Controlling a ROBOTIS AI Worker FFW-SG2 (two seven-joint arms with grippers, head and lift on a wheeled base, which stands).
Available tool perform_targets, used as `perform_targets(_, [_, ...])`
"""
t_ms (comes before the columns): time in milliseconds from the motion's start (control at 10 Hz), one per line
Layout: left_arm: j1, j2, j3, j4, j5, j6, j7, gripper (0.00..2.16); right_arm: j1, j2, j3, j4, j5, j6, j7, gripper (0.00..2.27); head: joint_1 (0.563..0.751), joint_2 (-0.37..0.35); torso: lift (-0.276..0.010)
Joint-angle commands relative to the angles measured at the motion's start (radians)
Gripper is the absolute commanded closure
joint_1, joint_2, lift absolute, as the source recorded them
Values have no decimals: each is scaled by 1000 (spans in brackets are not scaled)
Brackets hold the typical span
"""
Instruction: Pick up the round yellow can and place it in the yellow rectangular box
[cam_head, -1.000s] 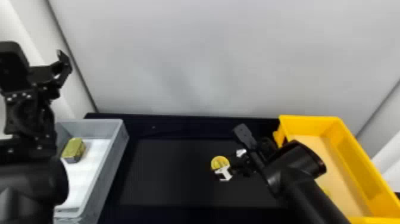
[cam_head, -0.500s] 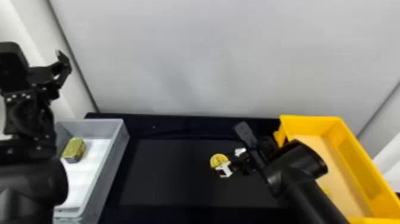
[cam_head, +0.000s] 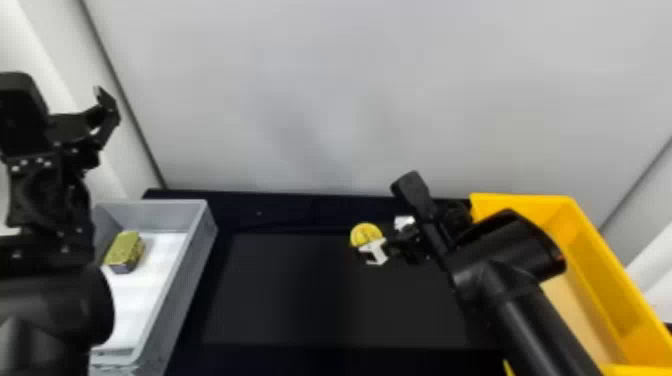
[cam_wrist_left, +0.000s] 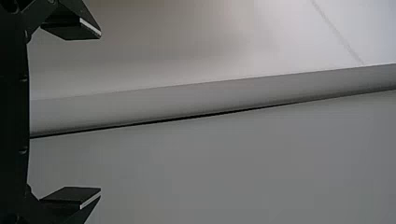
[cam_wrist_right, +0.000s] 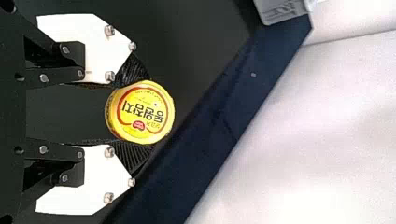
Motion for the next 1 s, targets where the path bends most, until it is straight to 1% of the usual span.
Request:
perform_targets(0, [2, -3, 5, 0, 2, 2, 0, 98, 12, -10, -19, -134, 12, 40, -8, 759, 694, 14, -61])
perform_targets(400, [2, -3, 8, 0, 2, 3, -2, 98, 51, -40, -45, -339, 67, 116, -8, 759, 694, 14, -61])
perform_targets(700, [2, -3, 10, 0, -1, 11, -2, 98, 106, -71, -82, -490, 72, 167, -7, 759, 694, 14, -61])
perform_targets(900, [2, -3, 8, -2, -7, 16, -2, 96, 141, -77, -125, -566, 118, 184, -5, 759, 694, 14, -61])
